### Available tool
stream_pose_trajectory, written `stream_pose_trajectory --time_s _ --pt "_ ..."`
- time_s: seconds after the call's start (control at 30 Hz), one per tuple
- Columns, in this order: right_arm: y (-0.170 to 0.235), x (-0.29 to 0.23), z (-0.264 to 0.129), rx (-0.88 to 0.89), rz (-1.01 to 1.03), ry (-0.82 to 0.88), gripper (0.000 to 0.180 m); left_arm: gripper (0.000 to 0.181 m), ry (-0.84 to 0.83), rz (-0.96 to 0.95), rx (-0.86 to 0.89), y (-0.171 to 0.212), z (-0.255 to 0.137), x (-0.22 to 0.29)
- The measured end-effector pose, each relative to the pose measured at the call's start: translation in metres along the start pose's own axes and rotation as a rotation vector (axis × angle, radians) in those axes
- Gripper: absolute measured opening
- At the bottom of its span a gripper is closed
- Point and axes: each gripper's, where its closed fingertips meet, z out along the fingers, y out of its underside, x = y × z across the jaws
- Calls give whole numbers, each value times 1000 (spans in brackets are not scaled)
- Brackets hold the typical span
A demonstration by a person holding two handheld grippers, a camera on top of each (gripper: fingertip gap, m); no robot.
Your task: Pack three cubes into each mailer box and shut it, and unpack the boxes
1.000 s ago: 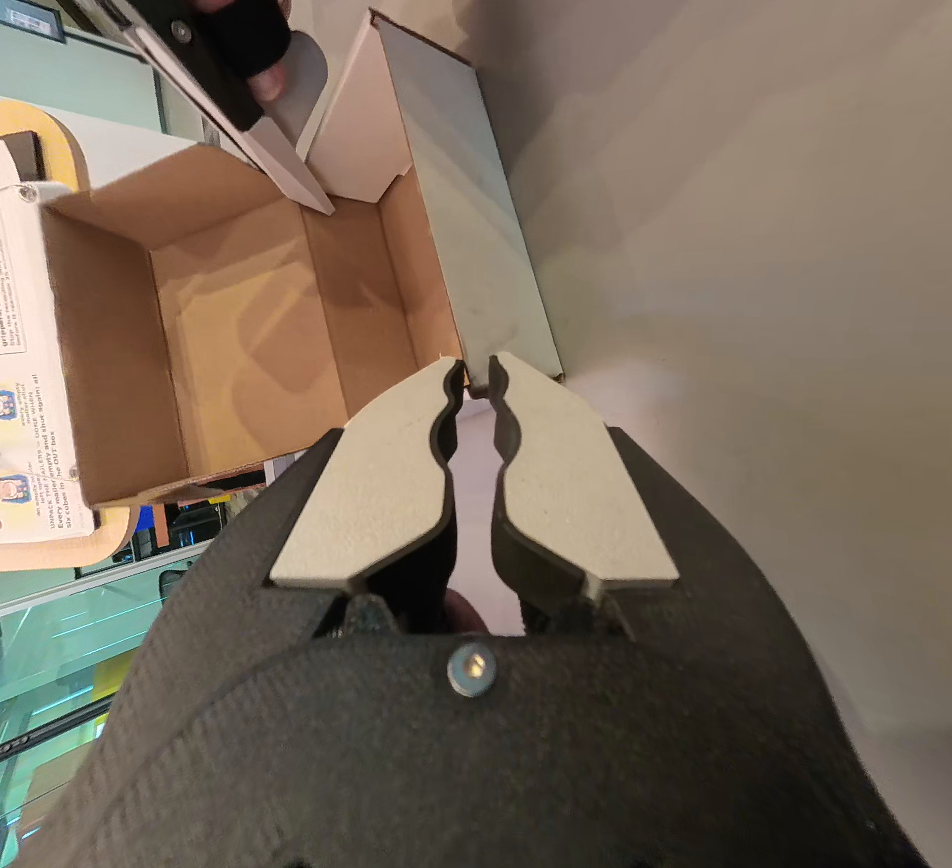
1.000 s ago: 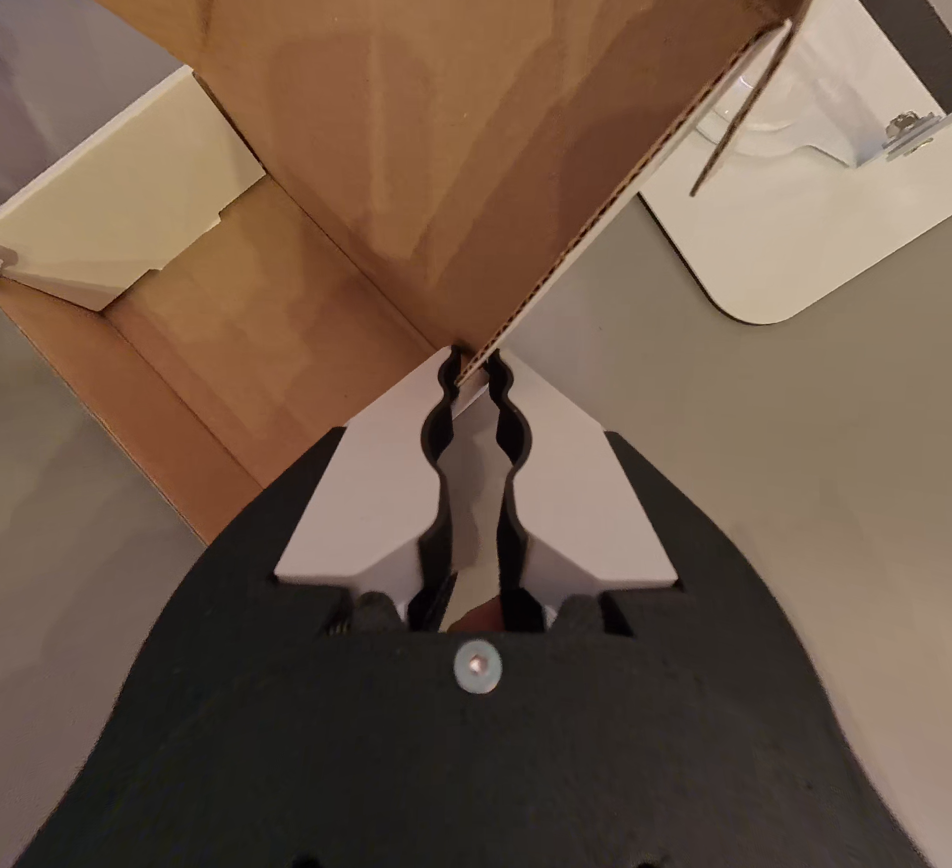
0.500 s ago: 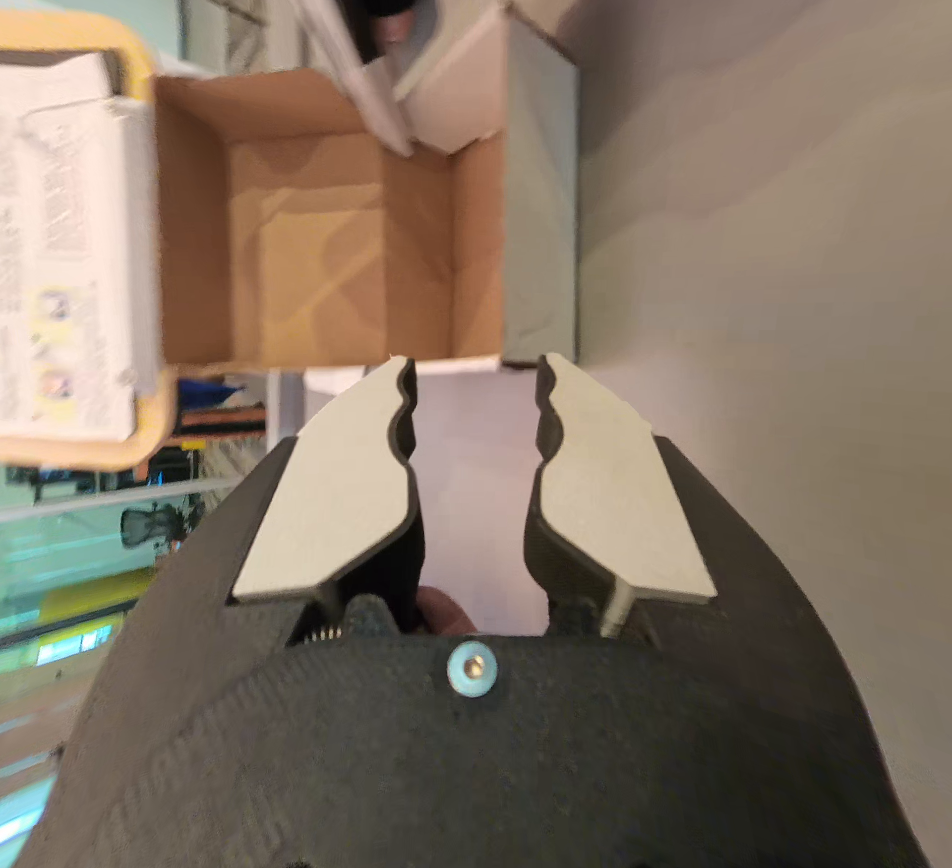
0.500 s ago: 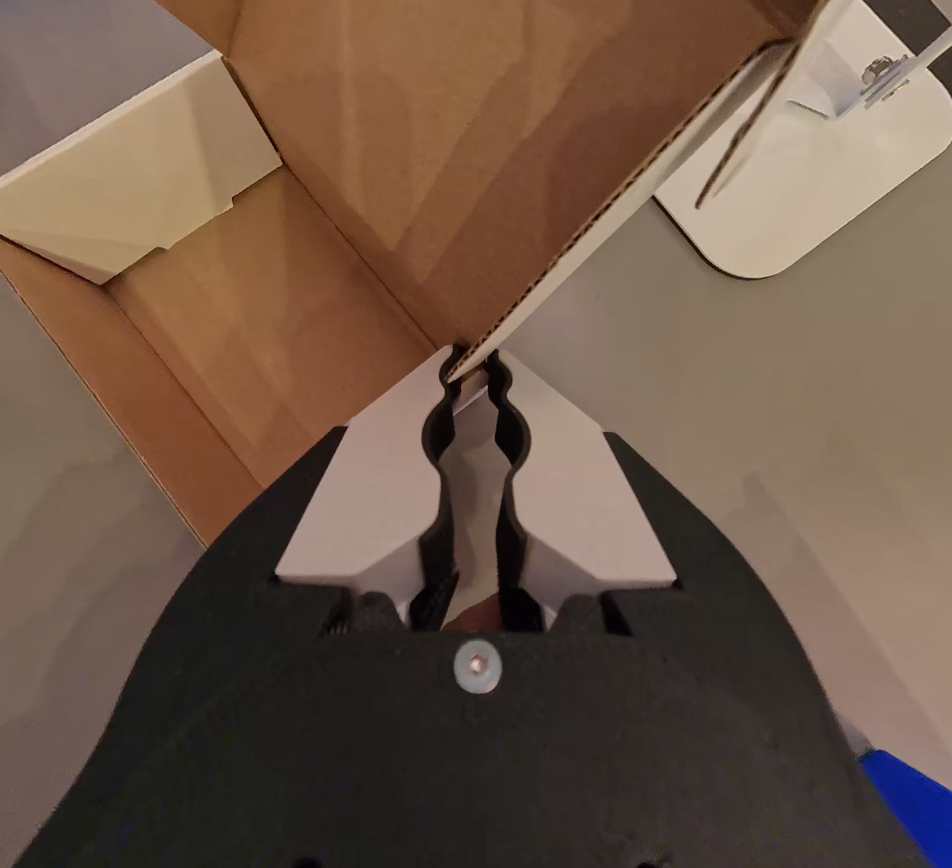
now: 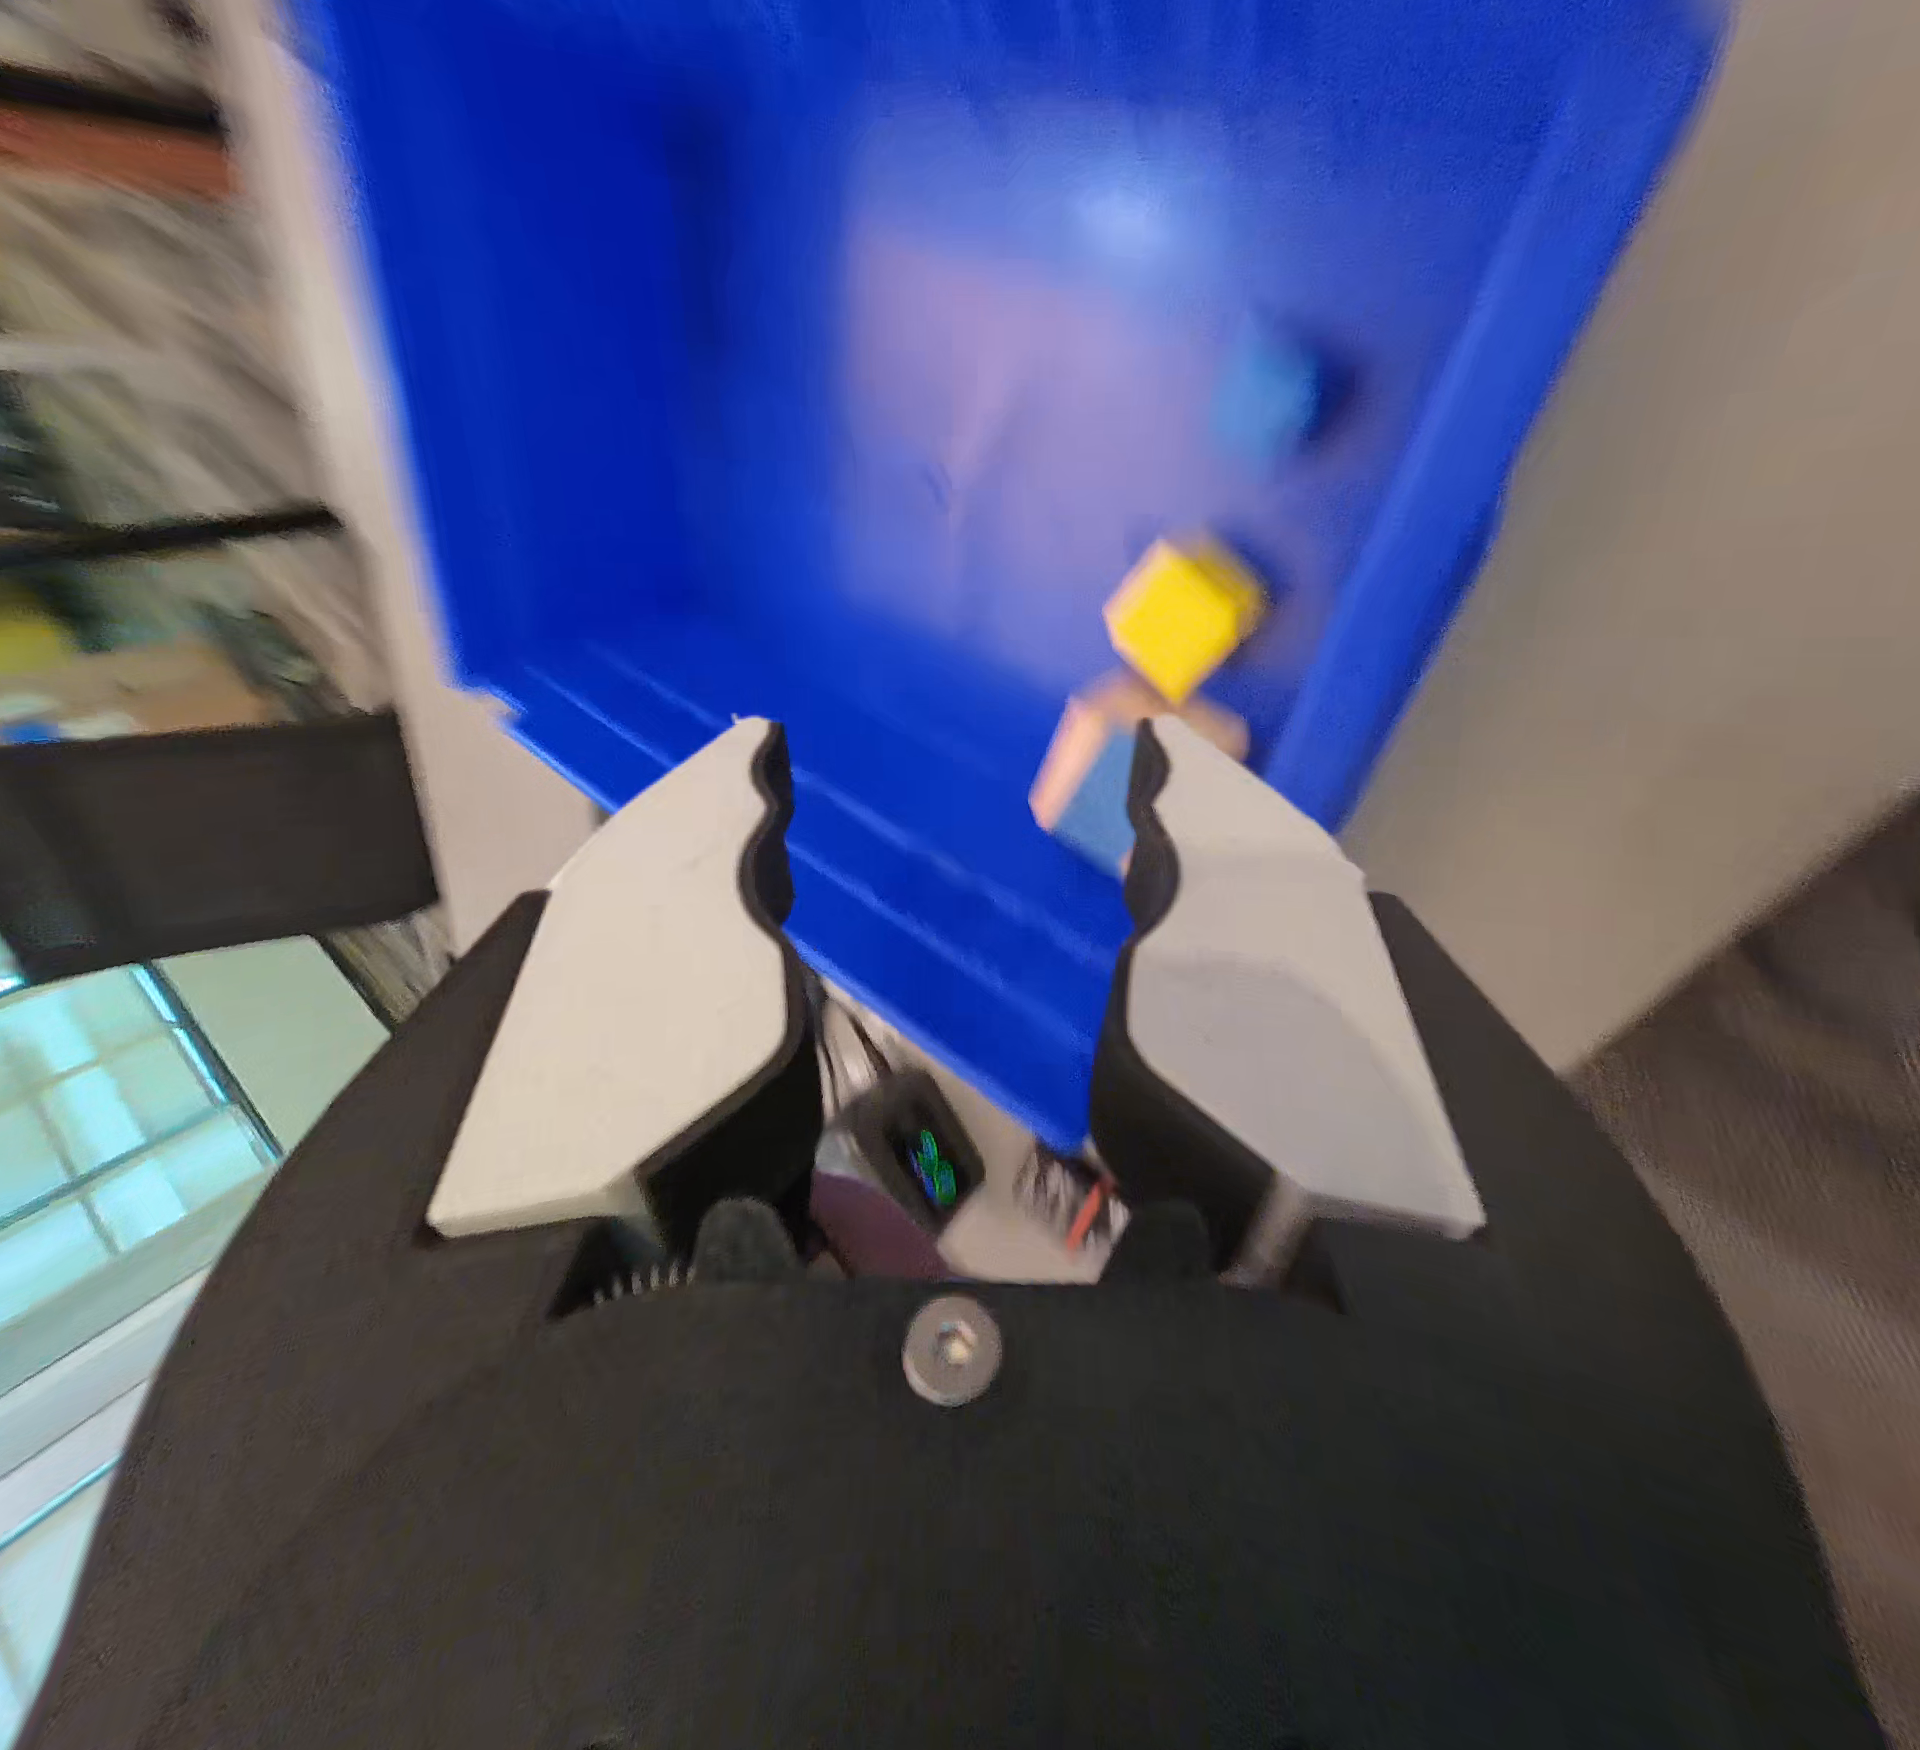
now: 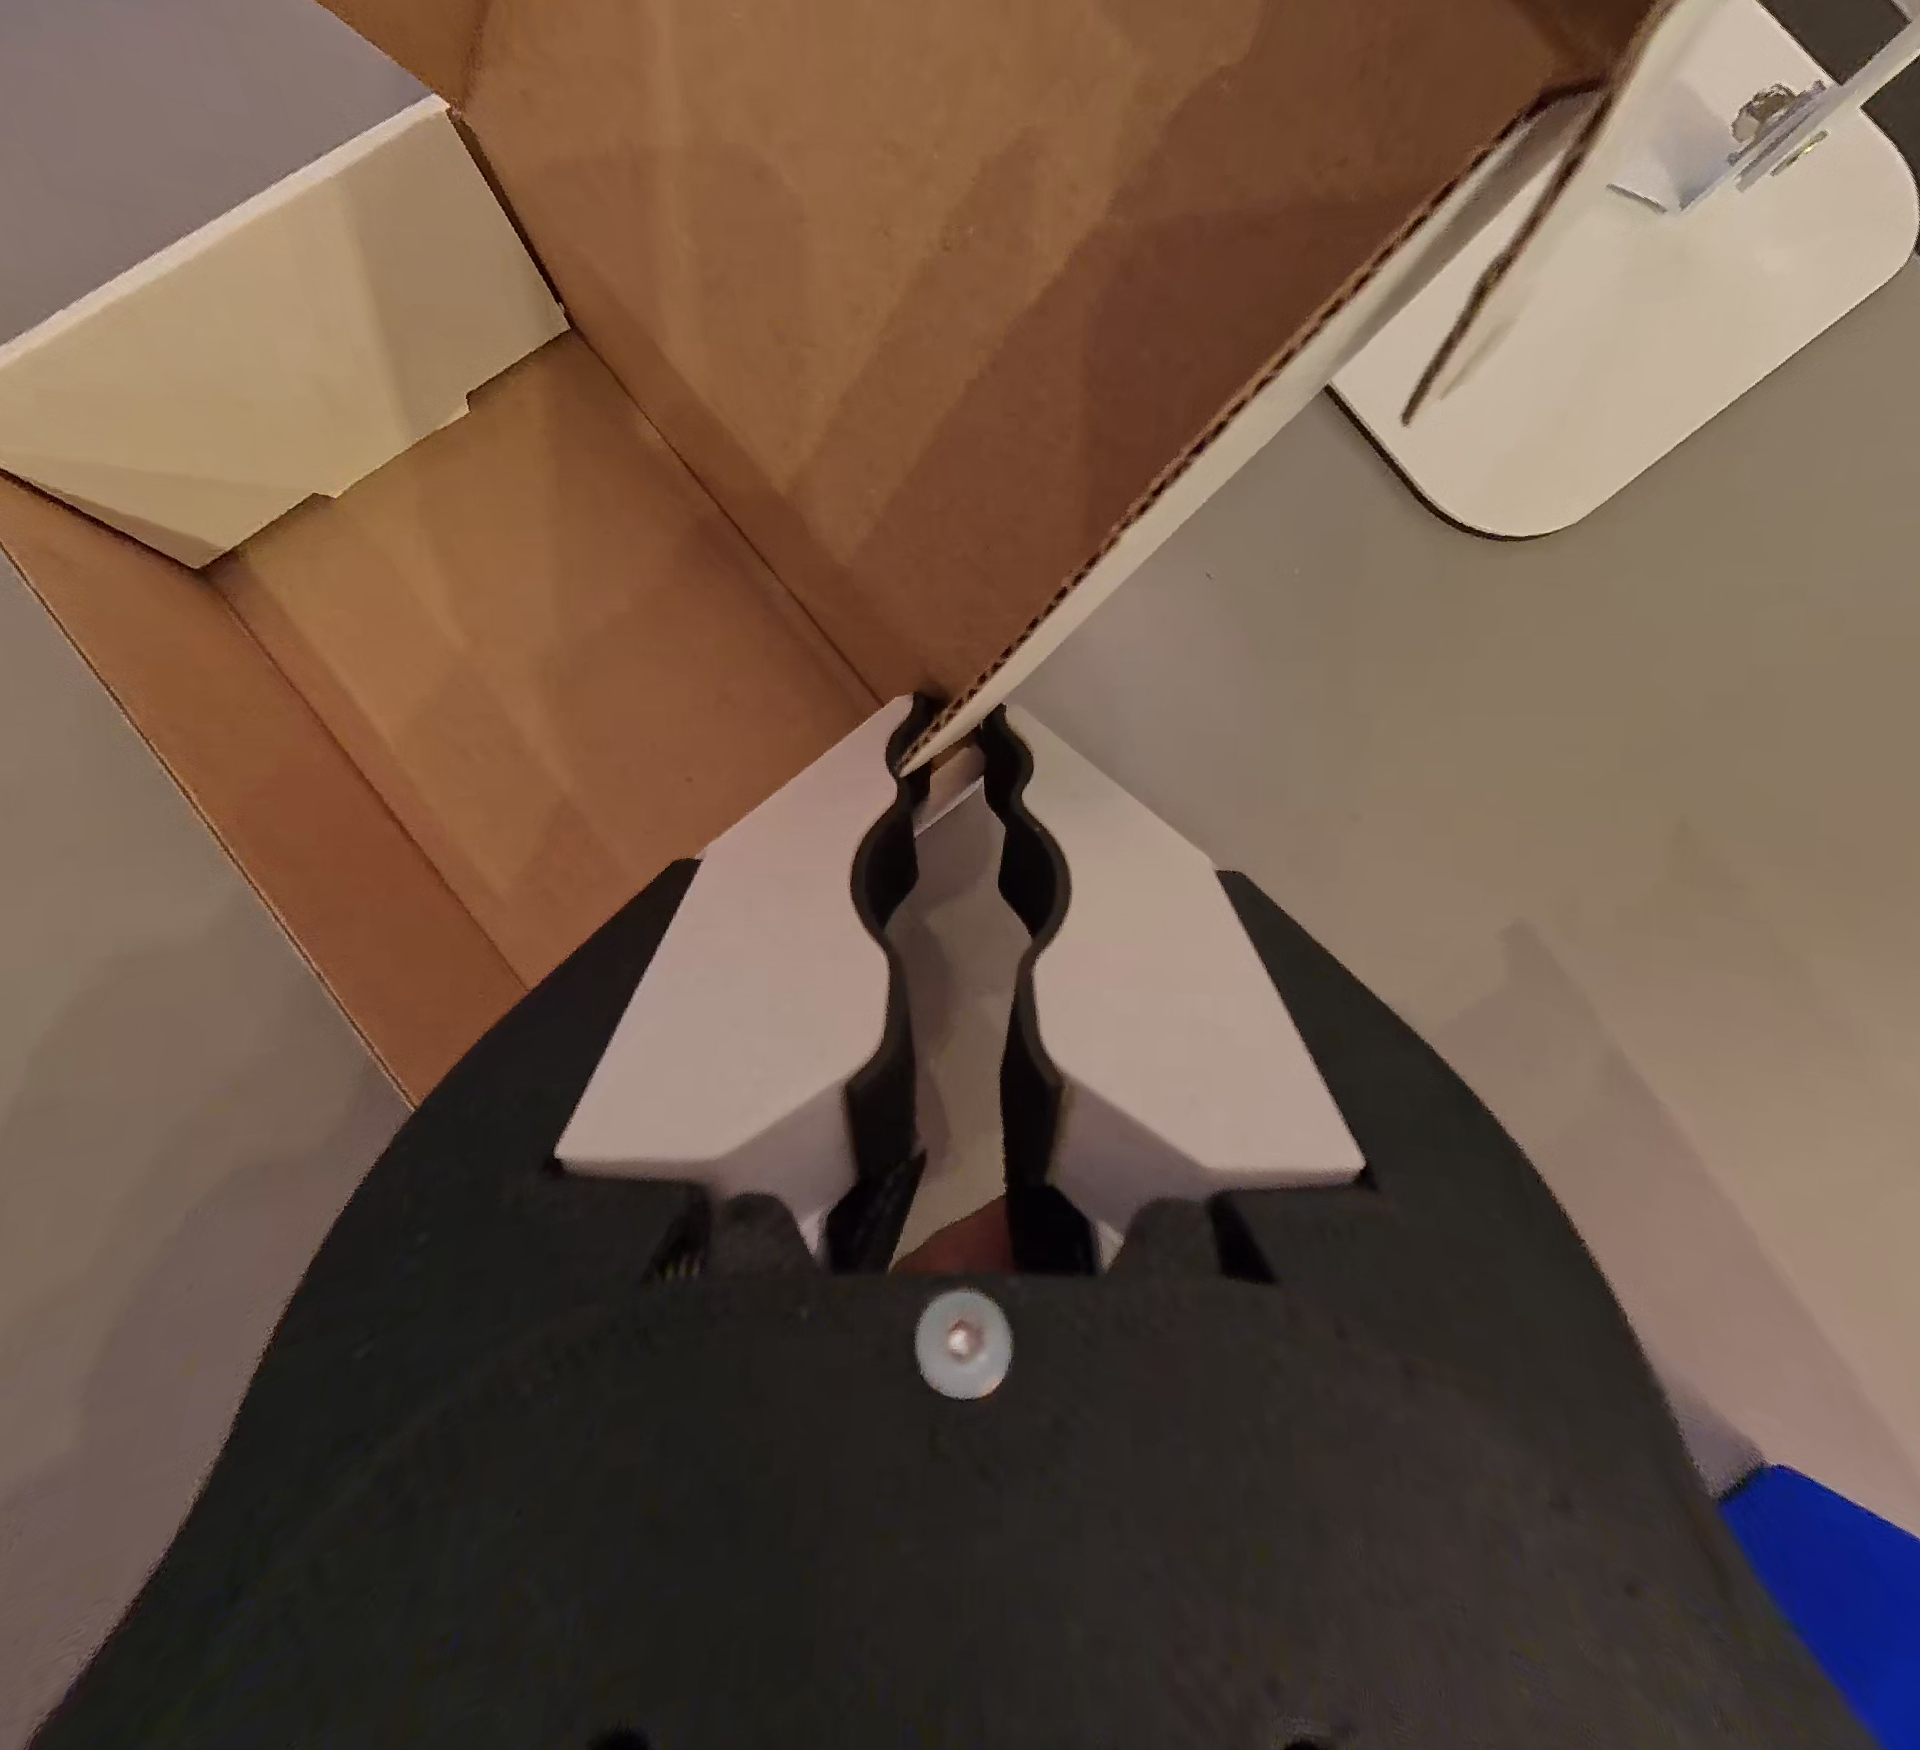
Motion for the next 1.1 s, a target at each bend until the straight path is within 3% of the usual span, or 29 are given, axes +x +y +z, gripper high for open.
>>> stream_pose_trajectory --time_s 0.23,0.53,0.73,0.87,0.97,1.1 --pt "1 0 -1 7 22 2 8 66 214 76 -83 48 42 25" --pt "2 0 -1 8 27 13 7 42 419 162 -121 48 67 41" --pt "2 0 -1 8 22 18 8 42 400 138 -98 42 67 36" --pt "2 0 -1 11 23 27 7 42 292 60 -55 38 50 10" --pt "2 0 -2 11 17 37 7 41 198 24 -11 16 23 -16" --pt "1 0 -1 11 11 45 7 41 166 46 132 -67 -13 -27"
